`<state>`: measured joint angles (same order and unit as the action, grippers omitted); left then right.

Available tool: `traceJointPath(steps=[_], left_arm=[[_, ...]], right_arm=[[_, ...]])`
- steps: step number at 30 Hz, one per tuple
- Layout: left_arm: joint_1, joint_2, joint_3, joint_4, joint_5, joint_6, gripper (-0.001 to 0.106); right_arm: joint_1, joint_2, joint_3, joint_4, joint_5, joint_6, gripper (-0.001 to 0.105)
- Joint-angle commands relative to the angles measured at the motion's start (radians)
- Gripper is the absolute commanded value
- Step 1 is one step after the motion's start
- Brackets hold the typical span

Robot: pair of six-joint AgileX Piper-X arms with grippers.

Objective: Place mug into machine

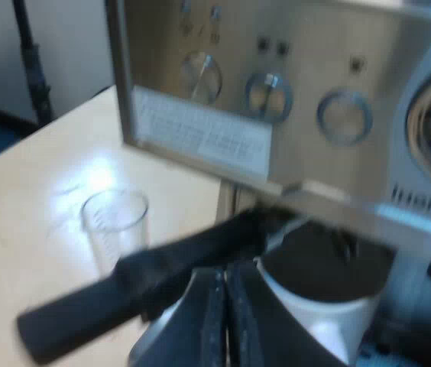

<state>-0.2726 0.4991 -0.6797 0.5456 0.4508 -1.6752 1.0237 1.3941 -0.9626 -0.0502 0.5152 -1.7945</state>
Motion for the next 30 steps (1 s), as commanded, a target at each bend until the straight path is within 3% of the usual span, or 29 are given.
traceJointPath(steps=[1, 6, 30], left_arm=[[-0.004, -0.004, -0.004, -0.015, 0.017, 0.001, 0.068], [-0.019, -0.004, -0.004, -0.015, 0.017, -0.002, 0.068], [-0.045, -0.004, -0.004, -0.013, 0.024, -0.002, 0.068]], right_arm=[[-0.037, 0.017, -0.041, -0.015, -0.010, -0.020, 0.000], [-0.076, 0.045, -0.084, -0.015, -0.086, -0.018, 0.000], [-0.153, 0.141, -0.158, -0.028, -0.097, 0.010, 0.000]])
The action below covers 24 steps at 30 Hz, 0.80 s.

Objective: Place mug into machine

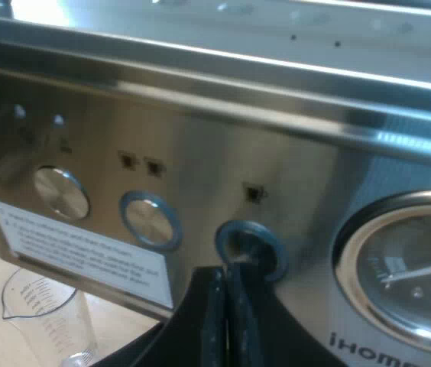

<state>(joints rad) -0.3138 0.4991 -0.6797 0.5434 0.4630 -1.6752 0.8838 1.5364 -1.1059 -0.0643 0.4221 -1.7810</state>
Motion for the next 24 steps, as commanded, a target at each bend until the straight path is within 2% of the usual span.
traceJointPath(steps=[1, 15, 21, 23, 24], left_arm=[[-0.004, -0.004, -0.004, -0.011, 0.012, -0.002, 0.068], [-0.004, -0.004, -0.004, -0.011, 0.012, -0.002, 0.068], [-0.004, -0.010, -0.004, -0.017, 0.012, -0.002, 0.068], [-0.004, -0.015, -0.004, -0.017, 0.012, -0.002, 0.068], [-0.004, -0.017, -0.004, -0.017, 0.012, -0.002, 0.068]], right_arm=[[-0.018, -0.001, -0.014, -0.024, -0.004, -0.003, 0.000], [-0.023, -0.001, -0.014, -0.067, 0.000, 0.005, 0.000], [0.007, -0.025, -0.014, 0.010, 0.000, -0.004, 0.000], [0.015, -0.039, -0.014, 0.052, 0.000, -0.004, 0.008], [0.017, -0.047, -0.014, 0.085, 0.000, -0.004, 0.015]])
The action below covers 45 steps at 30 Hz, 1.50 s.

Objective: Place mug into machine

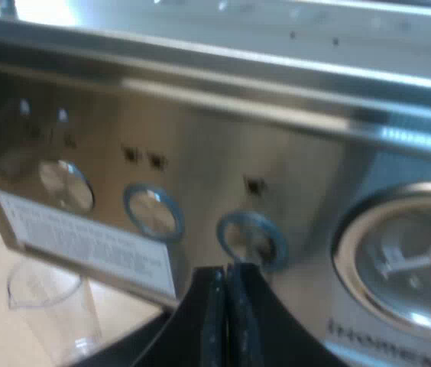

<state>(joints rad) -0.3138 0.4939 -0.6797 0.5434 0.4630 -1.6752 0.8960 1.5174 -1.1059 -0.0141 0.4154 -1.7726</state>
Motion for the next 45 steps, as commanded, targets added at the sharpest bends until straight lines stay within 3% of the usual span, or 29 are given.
traceJointPath(steps=[1, 2, 5, 8, 12, 16, 23, 27, 29, 32, 36, 45], left_arm=[[-0.004, -0.013, -0.004, -0.017, 0.012, -0.002, 0.068], [-0.004, -0.014, -0.004, -0.015, 0.012, -0.002, 0.068], [-0.004, -0.026, -0.004, -0.015, 0.012, -0.002, 0.068], [-0.004, -0.051, -0.007, -0.005, 0.012, -0.002, 0.068], [-0.004, -0.081, -0.046, 0.051, 0.012, -0.025, 0.069], [-0.004, -0.082, -0.094, 0.082, 0.012, -0.034, 0.081], [0.021, -0.033, -0.166, 0.070, 0.004, -0.066, 0.081], [0.078, 0.038, -0.179, 0.010, 0.104, -0.101, 0.081], [0.097, 0.055, -0.179, -0.008, 0.117, -0.101, 0.081], [0.165, 0.092, -0.179, -0.045, 0.116, -0.101, 0.081], [0.231, 0.112, -0.179, -0.074, 0.116, -0.101, 0.081], [0.332, 0.123, -0.179, -0.100, 0.110, -0.104, 0.081]], right_arm=[[0.007, -0.041, -0.014, 0.064, 0.007, -0.010, 0.027], [0.007, -0.044, -0.014, 0.078, 0.007, -0.006, 0.031], [0.007, -0.078, -0.014, 0.153, 0.010, 0.005, 0.059], [0.007, -0.123, -0.014, 0.249, 0.029, 0.007, 0.070], [0.007, -0.195, -0.014, 0.384, 0.029, 0.074, 0.070], [0.007, -0.271, -0.014, 0.422, 0.031, 0.075, 0.070], [-0.034, -0.351, -0.015, 0.422, 0.082, 0.068, 0.070], [-0.116, -0.374, -0.015, 0.436, 0.082, 0.068, 0.070], [-0.146, -0.381, -0.015, 0.456, 0.078, 0.068, 0.070], [-0.234, -0.399, -0.015, 0.499, 0.049, 0.068, 0.070], [-0.364, -0.423, -0.015, 0.549, -0.080, 0.065, 0.070], [-0.628, -0.498, -0.015, 0.599, -0.149, 0.050, 0.070]])
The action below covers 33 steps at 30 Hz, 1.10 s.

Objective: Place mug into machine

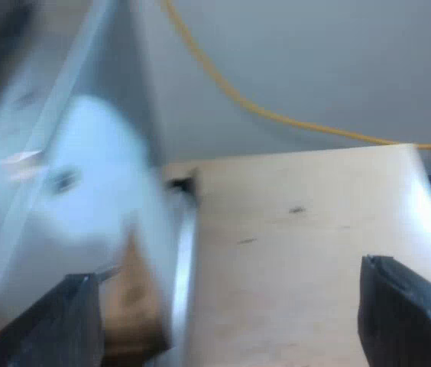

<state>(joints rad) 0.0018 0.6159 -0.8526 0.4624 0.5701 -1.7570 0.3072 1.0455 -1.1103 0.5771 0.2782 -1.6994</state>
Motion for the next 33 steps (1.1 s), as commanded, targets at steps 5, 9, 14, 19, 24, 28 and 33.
traceJointPath(steps=[5, 9, 14, 19, 24, 28, 33], left_arm=[[0.055, 0.008, -0.006, -0.019, -0.032, -0.032, 0.081], [0.055, 0.009, -0.006, -0.015, -0.032, -0.032, 0.081], [0.055, 0.006, -0.006, -0.011, -0.033, -0.062, 0.081], [0.055, -0.010, -0.006, 0.034, 0.029, -0.082, 0.081], [0.055, -0.082, -0.006, 0.127, 0.030, -0.014, 0.081], [0.055, -0.165, -0.006, 0.228, 0.030, 0.021, 0.081], [0.055, -0.258, 0.024, 0.310, 0.032, 0.022, 0.081]], right_arm=[[-0.157, -0.077, -0.011, 0.070, -0.014, -0.108, 0.070], [-0.240, -0.124, -0.011, 0.110, -0.090, -0.140, 0.070], [-0.328, -0.201, 0.016, 0.119, -0.126, -0.168, 0.070], [-0.342, -0.311, 0.108, 0.124, -0.126, -0.175, 0.070], [-0.342, -0.448, 0.194, 0.165, -0.126, -0.175, 0.070], [-0.342, -0.569, 0.248, 0.220, -0.126, -0.175, 0.070], [-0.342, -0.696, 0.287, 0.297, -0.126, -0.166, 0.070]])
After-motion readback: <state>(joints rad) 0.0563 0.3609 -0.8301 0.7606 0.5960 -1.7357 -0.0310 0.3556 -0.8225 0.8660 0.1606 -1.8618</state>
